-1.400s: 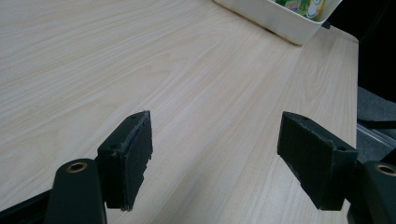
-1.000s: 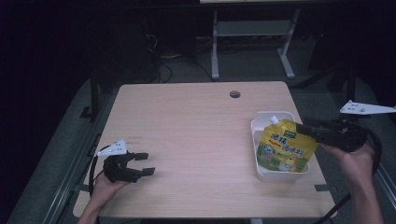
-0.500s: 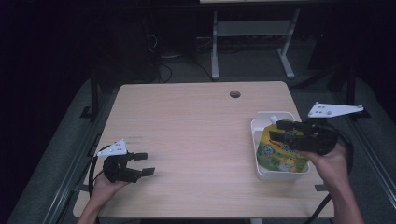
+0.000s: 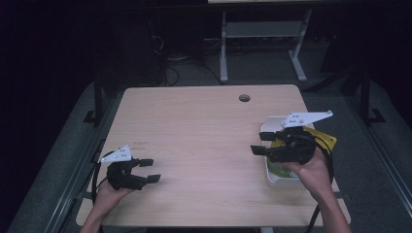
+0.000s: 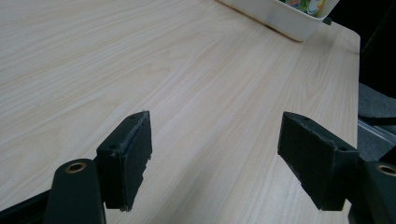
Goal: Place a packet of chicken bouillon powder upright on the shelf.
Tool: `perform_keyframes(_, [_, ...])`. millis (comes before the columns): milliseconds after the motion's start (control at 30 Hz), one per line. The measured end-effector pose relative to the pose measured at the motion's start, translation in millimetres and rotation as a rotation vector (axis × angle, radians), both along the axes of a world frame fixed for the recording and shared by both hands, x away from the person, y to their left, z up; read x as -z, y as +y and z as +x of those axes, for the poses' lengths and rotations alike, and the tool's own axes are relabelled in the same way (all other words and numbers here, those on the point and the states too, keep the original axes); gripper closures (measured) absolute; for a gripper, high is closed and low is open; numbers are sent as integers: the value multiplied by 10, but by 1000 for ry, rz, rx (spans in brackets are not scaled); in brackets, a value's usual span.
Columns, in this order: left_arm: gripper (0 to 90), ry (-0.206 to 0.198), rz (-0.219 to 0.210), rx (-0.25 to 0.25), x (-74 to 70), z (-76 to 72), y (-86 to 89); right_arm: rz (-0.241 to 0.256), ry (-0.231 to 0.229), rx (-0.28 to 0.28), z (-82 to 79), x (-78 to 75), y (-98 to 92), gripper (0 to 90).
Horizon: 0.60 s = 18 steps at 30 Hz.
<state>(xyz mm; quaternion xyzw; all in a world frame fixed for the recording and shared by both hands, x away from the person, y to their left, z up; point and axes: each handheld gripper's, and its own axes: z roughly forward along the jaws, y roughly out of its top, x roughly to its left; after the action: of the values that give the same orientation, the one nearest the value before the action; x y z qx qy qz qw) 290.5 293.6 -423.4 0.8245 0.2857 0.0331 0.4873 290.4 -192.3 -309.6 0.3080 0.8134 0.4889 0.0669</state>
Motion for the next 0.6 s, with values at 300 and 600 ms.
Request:
perform_keyframes(300, [256,-4,-4,-3,-6,4,17,-14,18,-58,21,73,282,365])
perform_keyframes(600, [254,-2,1,0,-3,0,7,-23,46,-112,41,227,566,347])
